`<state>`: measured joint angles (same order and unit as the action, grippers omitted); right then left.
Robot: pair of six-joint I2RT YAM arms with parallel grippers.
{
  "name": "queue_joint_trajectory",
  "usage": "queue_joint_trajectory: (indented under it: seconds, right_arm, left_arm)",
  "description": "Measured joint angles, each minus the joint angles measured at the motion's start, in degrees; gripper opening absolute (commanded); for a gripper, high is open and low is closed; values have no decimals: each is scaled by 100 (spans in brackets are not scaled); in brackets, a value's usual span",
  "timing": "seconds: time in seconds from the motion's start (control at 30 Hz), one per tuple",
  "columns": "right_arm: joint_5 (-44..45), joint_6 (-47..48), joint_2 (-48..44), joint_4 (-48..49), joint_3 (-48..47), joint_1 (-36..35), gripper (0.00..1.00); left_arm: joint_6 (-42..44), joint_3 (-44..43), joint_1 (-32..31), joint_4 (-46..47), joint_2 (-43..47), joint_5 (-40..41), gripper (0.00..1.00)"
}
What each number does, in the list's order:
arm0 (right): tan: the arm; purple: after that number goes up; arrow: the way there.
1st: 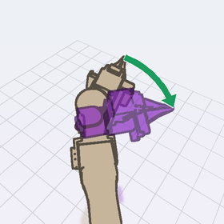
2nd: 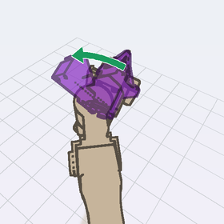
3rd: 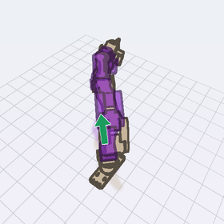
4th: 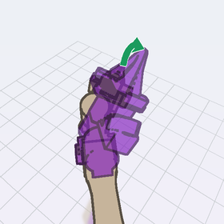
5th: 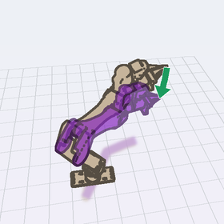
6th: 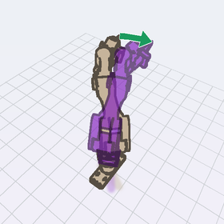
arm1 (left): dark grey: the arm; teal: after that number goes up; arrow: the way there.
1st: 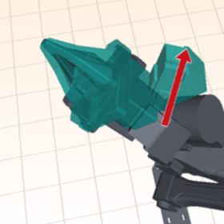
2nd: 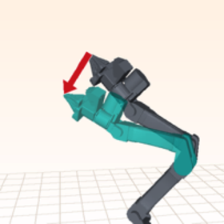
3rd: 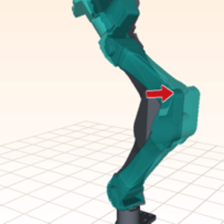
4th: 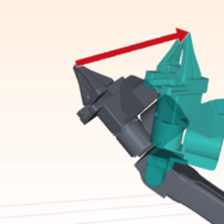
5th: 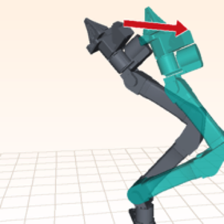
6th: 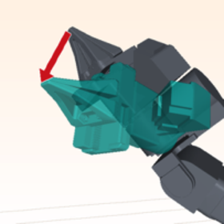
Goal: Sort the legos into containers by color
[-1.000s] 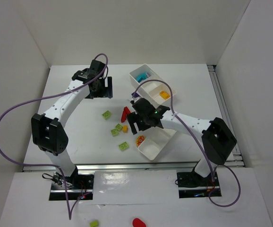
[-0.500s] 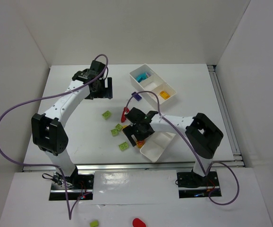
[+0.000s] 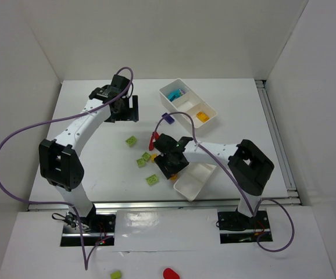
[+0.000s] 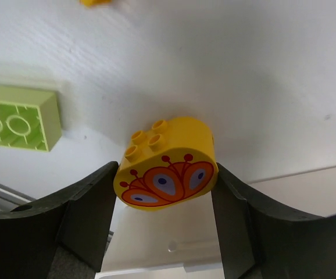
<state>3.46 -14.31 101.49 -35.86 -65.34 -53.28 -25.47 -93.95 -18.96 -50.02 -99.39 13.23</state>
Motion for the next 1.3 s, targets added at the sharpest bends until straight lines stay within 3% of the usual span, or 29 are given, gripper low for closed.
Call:
queue_joint_trajectory:
  seconds: [0.27, 0.63, 0.73, 0.83, 0.97, 1.03, 1.3]
  right_arm:
    - [743, -15, 0, -103, -1108, 354, 61]
    - [1349, -350, 361, 442, -2409, 2702, 63]
    - [1388, -387, 614, 614, -2538, 3016, 72]
    - [1392, -407, 1091, 625, -2955, 3222, 88]
    - [1460, -407, 1591, 610, -3528, 3250, 90]
    - [1539, -385, 1550, 612, -3512, 3154, 86]
    - [1375, 57, 916, 1021, -2793, 1982, 71]
  left_arm:
    - [11, -87, 42, -2, 0, -179, 100]
    - [28, -232, 83, 28, 0, -308, 100]
    - [52, -232, 83, -2, 0, -328, 100]
    - [131, -232, 83, -42, -2, -365, 100]
    - [153, -232, 83, -81, -2, -402, 100]
    - [151, -232, 83, -90, -2, -407, 100]
    - [129, -229, 111, -98, -2, -251, 100]
